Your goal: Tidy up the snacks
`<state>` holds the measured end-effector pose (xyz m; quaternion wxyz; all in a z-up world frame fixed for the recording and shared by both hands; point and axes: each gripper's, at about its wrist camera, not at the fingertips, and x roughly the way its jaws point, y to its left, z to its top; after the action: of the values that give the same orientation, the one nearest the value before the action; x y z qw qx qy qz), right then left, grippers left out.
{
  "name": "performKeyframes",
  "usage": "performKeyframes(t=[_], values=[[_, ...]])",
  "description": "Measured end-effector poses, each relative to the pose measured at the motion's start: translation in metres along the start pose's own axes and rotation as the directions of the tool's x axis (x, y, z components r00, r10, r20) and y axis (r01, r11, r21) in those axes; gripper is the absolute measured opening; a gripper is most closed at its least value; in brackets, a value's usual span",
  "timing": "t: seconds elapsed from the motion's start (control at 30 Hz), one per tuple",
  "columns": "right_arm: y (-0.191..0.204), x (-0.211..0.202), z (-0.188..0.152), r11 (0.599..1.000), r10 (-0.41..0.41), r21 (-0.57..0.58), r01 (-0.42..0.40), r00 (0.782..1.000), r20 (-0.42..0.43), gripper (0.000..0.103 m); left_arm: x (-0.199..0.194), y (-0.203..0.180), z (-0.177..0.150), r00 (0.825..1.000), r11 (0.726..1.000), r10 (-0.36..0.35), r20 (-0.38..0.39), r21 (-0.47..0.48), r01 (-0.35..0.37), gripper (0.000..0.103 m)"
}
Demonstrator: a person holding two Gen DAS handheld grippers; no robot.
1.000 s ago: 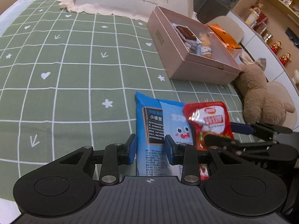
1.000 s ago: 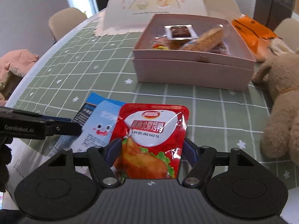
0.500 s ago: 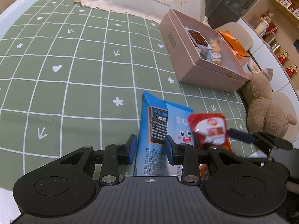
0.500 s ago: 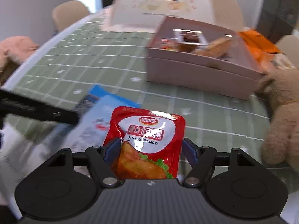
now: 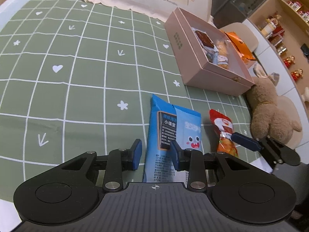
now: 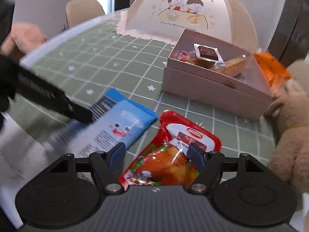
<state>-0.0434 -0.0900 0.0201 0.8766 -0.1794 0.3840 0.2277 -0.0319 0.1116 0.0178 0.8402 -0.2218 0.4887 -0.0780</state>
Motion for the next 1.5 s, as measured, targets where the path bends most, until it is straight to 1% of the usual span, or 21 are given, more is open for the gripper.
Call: performKeyframes(t=[0.1, 0.2, 0.23, 0.33, 0.37, 0.43, 0.5, 0.53, 0.6, 0.7, 0.73, 0.8, 0.87, 0.93, 1.0, 1.03, 1.07, 1.2, 1.27, 1.4, 1.5], values=[[0.001, 0.001, -0.003, 1.0, -0.016, -0.018, 0.016, 1.0, 0.003, 0.073, 0.004, 0.003, 0.0, 0.996, 0.997, -0.08, -0.027, 0.009, 0.081, 0.036], [-0.004, 0.001, -0.005, 1.0, -0.007, 0.001, 0.007, 1.0, 0.009, 0.073, 0.006, 0.003, 0.002, 0.992, 0.993, -0.121, -0.045, -0.023, 0.12, 0.043], [-0.007, -0.001, -0.005, 1.0, 0.007, 0.009, -0.007, 1.0, 0.012, 0.073, 0.006, 0.002, 0.003, 0.991, 0.991, -0.129, -0.044, -0.035, 0.128, 0.043], [-0.015, -0.008, -0.005, 0.996, 0.066, 0.053, -0.067, 0.998, 0.011, 0.073, 0.003, -0.003, 0.004, 0.99, 0.99, -0.139, -0.025, -0.038, 0.138, 0.042], [-0.017, -0.01, -0.006, 0.995, 0.081, 0.06, -0.082, 0.997, 0.012, 0.073, 0.004, -0.004, 0.004, 0.992, 0.991, -0.127, -0.029, -0.034, 0.126, 0.042], [-0.015, -0.012, -0.01, 0.996, 0.078, 0.05, -0.078, 0.997, 0.007, 0.073, 0.006, -0.006, 0.003, 0.996, 0.996, -0.084, -0.042, -0.015, 0.083, 0.042], [-0.014, -0.01, -0.015, 0.997, 0.071, 0.043, -0.07, 0.997, -0.005, 0.073, 0.008, -0.004, 0.002, 0.997, 0.998, -0.065, -0.041, 0.003, 0.065, 0.036], [-0.014, -0.008, -0.018, 0.997, 0.062, 0.044, -0.061, 0.998, -0.007, 0.076, 0.007, -0.001, 0.002, 0.997, 0.997, -0.071, -0.041, -0.007, 0.071, 0.035], [-0.015, -0.008, -0.022, 0.997, 0.058, 0.051, -0.058, 0.998, -0.007, 0.076, 0.007, 0.005, 0.002, 0.995, 0.995, -0.093, -0.041, -0.03, 0.092, 0.035], [-0.018, -0.007, -0.021, 0.994, 0.069, 0.084, -0.068, 0.998, -0.004, 0.077, 0.013, 0.006, 0.002, 0.986, 0.987, -0.157, -0.06, -0.052, 0.154, 0.036], [-0.019, -0.006, -0.02, 0.993, 0.071, 0.093, -0.07, 0.997, -0.004, 0.077, 0.014, 0.003, 0.002, 0.985, 0.986, -0.163, -0.059, -0.054, 0.16, 0.04], [-0.019, -0.006, -0.019, 0.994, 0.07, 0.09, -0.069, 0.998, -0.005, 0.077, 0.013, -0.006, 0.004, 0.986, 0.987, -0.159, -0.05, -0.033, 0.157, 0.045], [-0.02, -0.006, -0.02, 0.994, 0.067, 0.085, -0.066, 0.998, -0.007, 0.077, 0.005, -0.017, 0.007, 0.986, 0.986, -0.166, -0.035, 0.011, 0.166, 0.045], [-0.025, -0.006, -0.022, 0.992, 0.071, 0.1, -0.07, 0.997, -0.009, 0.077, -0.004, -0.025, 0.01, 0.979, 0.978, -0.204, -0.023, 0.04, 0.205, 0.047], [-0.029, -0.006, -0.024, 0.991, 0.071, 0.116, -0.069, 0.997, -0.011, 0.077, -0.01, -0.03, 0.012, 0.963, 0.962, -0.269, -0.014, 0.042, 0.269, 0.047], [-0.031, -0.005, -0.025, 0.991, 0.067, 0.121, -0.065, 0.998, -0.009, 0.078, -0.011, -0.033, 0.013, 0.958, 0.957, -0.288, -0.012, 0.039, 0.288, 0.048], [-0.031, -0.005, -0.025, 0.991, 0.061, 0.123, -0.06, 0.998, -0.008, 0.078, -0.009, -0.035, 0.013, 0.957, 0.956, -0.291, -0.011, 0.036, 0.291, 0.048], [-0.031, -0.004, -0.025, 0.992, 0.048, 0.117, -0.047, 0.999, -0.006, 0.079, 0.008, -0.036, 0.017, 0.979, 0.979, -0.2, -0.026, 0.025, 0.201, 0.049], [-0.031, -0.004, -0.025, 0.993, 0.046, 0.11, -0.045, 0.999, -0.004, 0.079, 0.016, -0.034, 0.019, 0.981, 0.982, -0.19, -0.035, -0.003, 0.19, 0.05], [-0.032, -0.005, -0.027, 0.993, 0.045, 0.108, -0.045, 0.999, -0.002, 0.079, 0.015, -0.033, 0.021, 0.979, 0.98, -0.2, -0.035, -0.011, 0.2, 0.05], [-0.037, -0.006, -0.027, 0.992, 0.058, 0.117, -0.056, 0.998, -0.011, 0.079, 0.004, -0.034, 0.02, 0.971, 0.971, -0.237, -0.039, -0.019, 0.237, 0.05]])
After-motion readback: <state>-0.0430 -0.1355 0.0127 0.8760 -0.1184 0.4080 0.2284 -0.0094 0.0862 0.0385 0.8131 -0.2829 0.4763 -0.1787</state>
